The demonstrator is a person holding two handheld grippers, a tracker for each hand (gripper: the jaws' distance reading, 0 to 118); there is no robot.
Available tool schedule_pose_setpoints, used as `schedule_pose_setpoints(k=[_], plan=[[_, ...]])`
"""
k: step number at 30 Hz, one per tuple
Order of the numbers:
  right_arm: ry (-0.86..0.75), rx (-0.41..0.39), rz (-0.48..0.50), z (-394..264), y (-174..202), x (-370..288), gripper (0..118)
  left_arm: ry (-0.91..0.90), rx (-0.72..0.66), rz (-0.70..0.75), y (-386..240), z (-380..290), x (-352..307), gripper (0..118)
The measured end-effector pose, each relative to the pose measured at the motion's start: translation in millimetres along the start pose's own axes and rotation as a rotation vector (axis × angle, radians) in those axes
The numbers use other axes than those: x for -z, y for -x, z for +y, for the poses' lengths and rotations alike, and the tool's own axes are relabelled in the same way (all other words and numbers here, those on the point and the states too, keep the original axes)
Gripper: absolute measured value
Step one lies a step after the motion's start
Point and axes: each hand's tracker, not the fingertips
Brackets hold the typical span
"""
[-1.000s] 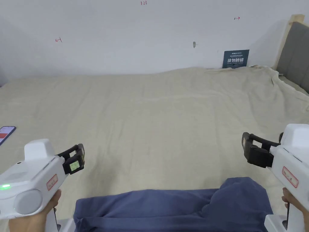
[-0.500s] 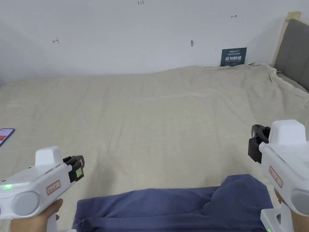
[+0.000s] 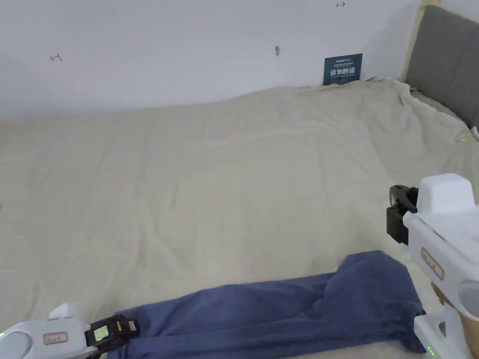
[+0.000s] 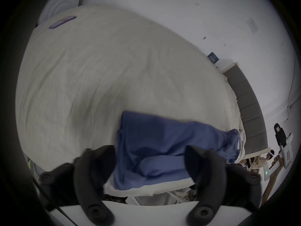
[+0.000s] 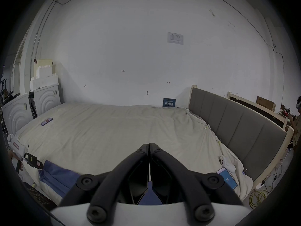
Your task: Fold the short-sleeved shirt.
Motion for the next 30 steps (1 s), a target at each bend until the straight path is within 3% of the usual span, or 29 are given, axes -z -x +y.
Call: schedule_pose_setpoints(k=[4, 8, 10, 12, 14, 17, 22, 30], plan=[[0.021, 0.005, -0.006, -7, -3, 3, 0, 0.028, -0.001, 0.009, 2, -9, 8, 94], [0.036, 0.006, -0.009, -10, -6, 6, 0, 0.039, 0.000, -0.010, 6, -7, 32, 65], [0.038, 0.009, -0.010, -9, -5, 4, 0, 0.040, 0.028, 0.014, -1, -8, 38, 64], [0.038, 0.009, -0.013, -7, -8, 3, 0, 0.042, 0.052, 0.025, -2, -4, 42, 48], [0.034, 0.008, -0.018, -6, -10, 1, 0, 0.034, 0.047, 0.022, -2, -1, 43, 44], [0.030, 0.010, -0.025, -5, -14, -1, 0, 0.032, -0.004, -0.035, 1, 1, 45, 17], [0.032, 0.014, -0.031, -6, -15, -3, 0, -0.008, 0.079, -0.006, -4, 0, 30, 10], [0.026, 0.014, -0.010, -4, -13, 5, 0, -0.138, 0.067, 0.003, 8, 17, -28, 8]])
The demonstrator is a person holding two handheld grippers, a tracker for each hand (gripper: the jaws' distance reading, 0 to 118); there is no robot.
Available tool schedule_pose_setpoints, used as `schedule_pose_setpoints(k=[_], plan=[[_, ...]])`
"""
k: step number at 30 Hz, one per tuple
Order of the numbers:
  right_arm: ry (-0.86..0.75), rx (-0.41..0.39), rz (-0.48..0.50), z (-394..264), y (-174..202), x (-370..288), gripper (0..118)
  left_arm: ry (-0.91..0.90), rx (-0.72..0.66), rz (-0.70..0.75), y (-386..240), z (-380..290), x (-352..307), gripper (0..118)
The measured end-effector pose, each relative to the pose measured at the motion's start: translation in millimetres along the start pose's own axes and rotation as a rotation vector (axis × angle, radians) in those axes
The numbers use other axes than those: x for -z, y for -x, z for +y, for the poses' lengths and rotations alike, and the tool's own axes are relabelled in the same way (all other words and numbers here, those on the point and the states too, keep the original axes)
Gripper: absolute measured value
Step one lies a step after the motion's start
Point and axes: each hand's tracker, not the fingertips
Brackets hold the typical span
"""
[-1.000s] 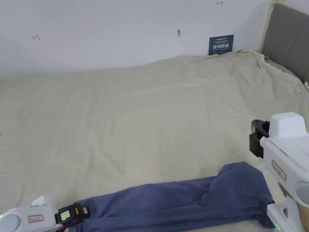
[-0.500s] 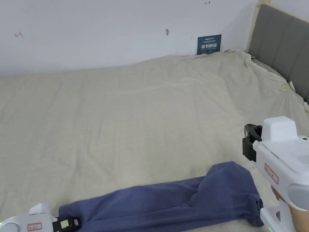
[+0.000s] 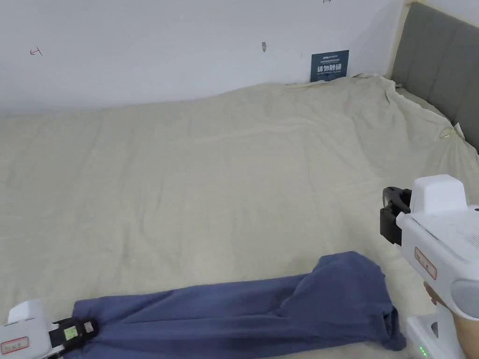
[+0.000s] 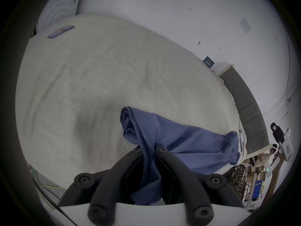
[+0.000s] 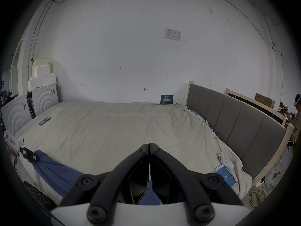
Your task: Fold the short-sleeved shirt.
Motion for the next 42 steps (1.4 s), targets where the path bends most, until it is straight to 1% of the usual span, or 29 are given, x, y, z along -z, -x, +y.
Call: schedule_pose_setpoints(k=[5, 7, 8, 9, 10, 11, 13, 15, 21, 26, 32, 34, 36, 37, 38, 40, 41, 42], plan=[[-0.012, 0.009, 0.023, 3, 1, 4, 0, -0.015, -0.013, 0.088, 15, 8, -24, 8], [-0.014, 0.008, 0.030, 4, 0, 4, 0, -0.021, -0.011, 0.097, 12, 8, -28, 8], [-0.016, 0.007, 0.031, 4, 0, 4, 0, -0.021, 0.003, 0.100, 6, 8, -29, 8], [-0.017, 0.006, 0.032, 4, -1, 5, 0, -0.024, 0.076, 0.108, -6, 7, -30, 8], [-0.017, 0.006, 0.033, 5, -3, 5, 0, -0.030, 0.108, 0.110, -19, 6, -31, 8], [-0.018, 0.007, 0.033, 5, -3, 3, 0, -0.024, 0.113, 0.092, -33, 7, -31, 8], [-0.018, 0.009, 0.029, 6, -4, 1, 0, -0.025, 0.188, 0.047, -63, 7, -30, 8], [-0.019, 0.015, 0.024, 5, -7, 0, 0, -0.003, 0.243, 0.058, -97, 4, -26, 8], [-0.017, 0.029, 0.016, 1, -16, -2, 0, 0.079, 0.370, 0.010, -170, -11, 16, 8], [-0.021, 0.036, 0.003, 3, -19, -12, 0, 0.154, 0.385, -0.044, -213, -32, 63, 8], [-0.013, 0.030, -0.009, 2, -23, -18, 0, 0.277, 0.366, -0.034, -238, -66, 119, 8], [-0.009, 0.032, -0.013, 2, -24, -18, 0, 0.285, 0.352, 0.002, -237, -74, 133, 10], [-0.008, 0.039, -0.012, 1, -24, -17, 0, 0.267, 0.365, 0.011, -238, -80, 138, 24], [-0.007, 0.038, -0.012, 1, -24, -17, 0, 0.263, 0.368, 0.013, -239, -80, 137, 37], [-0.007, 0.034, -0.013, 1, -24, -17, 0, 0.258, 0.361, 0.006, -239, -79, 135, 62], [-0.006, 0.029, -0.012, 1, -24, -15, 0, 0.256, 0.323, -0.030, -241, -76, 130, 96], [-0.006, 0.030, -0.011, 1, -25, -14, 0, 0.262, 0.310, -0.044, -242, -74, 126, 110], [-0.007, 0.033, -0.010, 2, -25, -14, 0, 0.262, 0.304, -0.052, -244, -70, 121, 113]])
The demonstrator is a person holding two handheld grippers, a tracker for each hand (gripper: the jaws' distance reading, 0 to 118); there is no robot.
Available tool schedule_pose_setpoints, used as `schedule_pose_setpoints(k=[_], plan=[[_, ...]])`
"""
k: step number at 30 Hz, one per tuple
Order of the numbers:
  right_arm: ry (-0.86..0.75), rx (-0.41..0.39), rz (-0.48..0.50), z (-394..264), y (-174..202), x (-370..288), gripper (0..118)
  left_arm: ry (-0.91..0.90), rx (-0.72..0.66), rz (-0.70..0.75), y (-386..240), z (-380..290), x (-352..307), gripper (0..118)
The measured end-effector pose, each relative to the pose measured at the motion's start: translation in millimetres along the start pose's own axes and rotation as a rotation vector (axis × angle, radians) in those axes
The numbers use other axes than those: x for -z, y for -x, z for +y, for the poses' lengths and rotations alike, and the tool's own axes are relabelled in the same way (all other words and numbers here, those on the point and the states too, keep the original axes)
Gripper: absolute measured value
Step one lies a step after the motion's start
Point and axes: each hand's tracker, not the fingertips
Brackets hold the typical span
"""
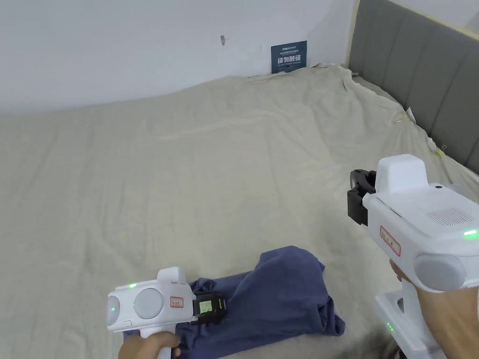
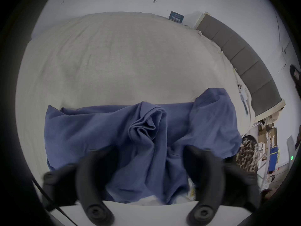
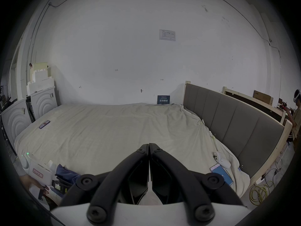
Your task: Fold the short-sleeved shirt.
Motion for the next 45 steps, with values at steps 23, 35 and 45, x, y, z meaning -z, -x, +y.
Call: schedule_pose_setpoints(k=[23, 35, 45], plan=[[-0.040, 0.023, 0.003, 8, 1, -5, 0, -0.299, 0.035, 0.146, 83, -18, -53, 0], [-0.027, 0.024, -0.021, 2, -11, -3, 0, -0.171, 0.185, 0.097, 13, -54, 13, 0], [-0.013, 0.028, -0.026, -2, -17, -5, 0, -0.154, 0.199, -0.010, -26, -62, 22, 0]])
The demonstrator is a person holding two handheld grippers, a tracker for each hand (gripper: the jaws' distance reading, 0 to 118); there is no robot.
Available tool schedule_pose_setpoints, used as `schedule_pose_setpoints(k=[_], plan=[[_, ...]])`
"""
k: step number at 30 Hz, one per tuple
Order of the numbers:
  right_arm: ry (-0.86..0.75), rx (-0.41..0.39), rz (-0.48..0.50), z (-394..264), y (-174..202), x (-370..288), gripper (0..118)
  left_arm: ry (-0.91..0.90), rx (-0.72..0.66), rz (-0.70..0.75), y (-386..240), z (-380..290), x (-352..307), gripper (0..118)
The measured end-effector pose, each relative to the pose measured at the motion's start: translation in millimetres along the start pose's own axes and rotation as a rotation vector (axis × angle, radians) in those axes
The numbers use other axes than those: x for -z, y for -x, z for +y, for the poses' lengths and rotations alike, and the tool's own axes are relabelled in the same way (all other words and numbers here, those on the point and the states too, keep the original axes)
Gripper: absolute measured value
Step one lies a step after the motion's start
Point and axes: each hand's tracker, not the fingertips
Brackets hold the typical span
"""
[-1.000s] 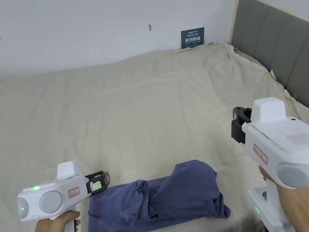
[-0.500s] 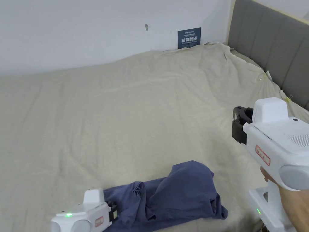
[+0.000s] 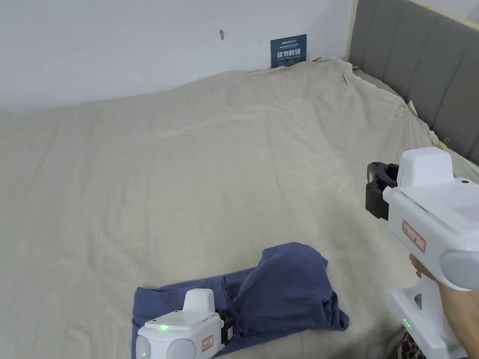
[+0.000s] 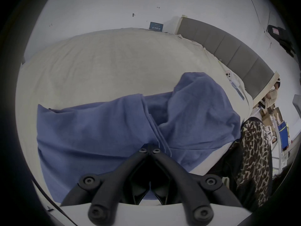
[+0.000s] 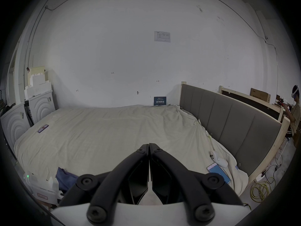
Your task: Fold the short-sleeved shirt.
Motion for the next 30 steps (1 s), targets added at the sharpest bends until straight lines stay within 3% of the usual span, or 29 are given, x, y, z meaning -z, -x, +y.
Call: schedule_pose_setpoints(k=[6, 11, 13, 15, 17, 20, 21, 25, 30], plan=[[-0.005, -0.016, 0.004, 4, 1, -3, 0, -0.067, -0.018, -0.066, 22, 23, -46, 0], [-0.016, -0.012, 0.008, 9, 4, -1, 0, -0.081, -0.130, -0.094, 75, 45, -91, 1], [-0.018, -0.011, 0.013, 11, 7, -3, 0, -0.082, -0.177, -0.102, 99, 46, -103, 9], [-0.019, -0.012, 0.016, 13, 9, -3, 0, -0.080, -0.205, -0.068, 120, 45, -108, 36], [-0.018, -0.014, 0.020, 13, 12, -1, 0, -0.077, -0.232, -0.032, 139, 42, -110, 49], [-0.012, -0.014, 0.031, 13, 16, 2, 0, -0.011, -0.292, 0.007, 166, 34, -103, 98], [-0.009, -0.016, 0.033, 13, 17, 3, 0, 0.001, -0.309, 0.003, 173, 32, -100, 103], [0.002, -0.032, 0.045, 13, 24, 7, 0, 0.032, -0.399, -0.041, 193, 17, -84, 104], [0.011, -0.034, 0.051, 10, 26, 10, 0, 0.089, -0.412, -0.077, 196, 4, -58, 102]])
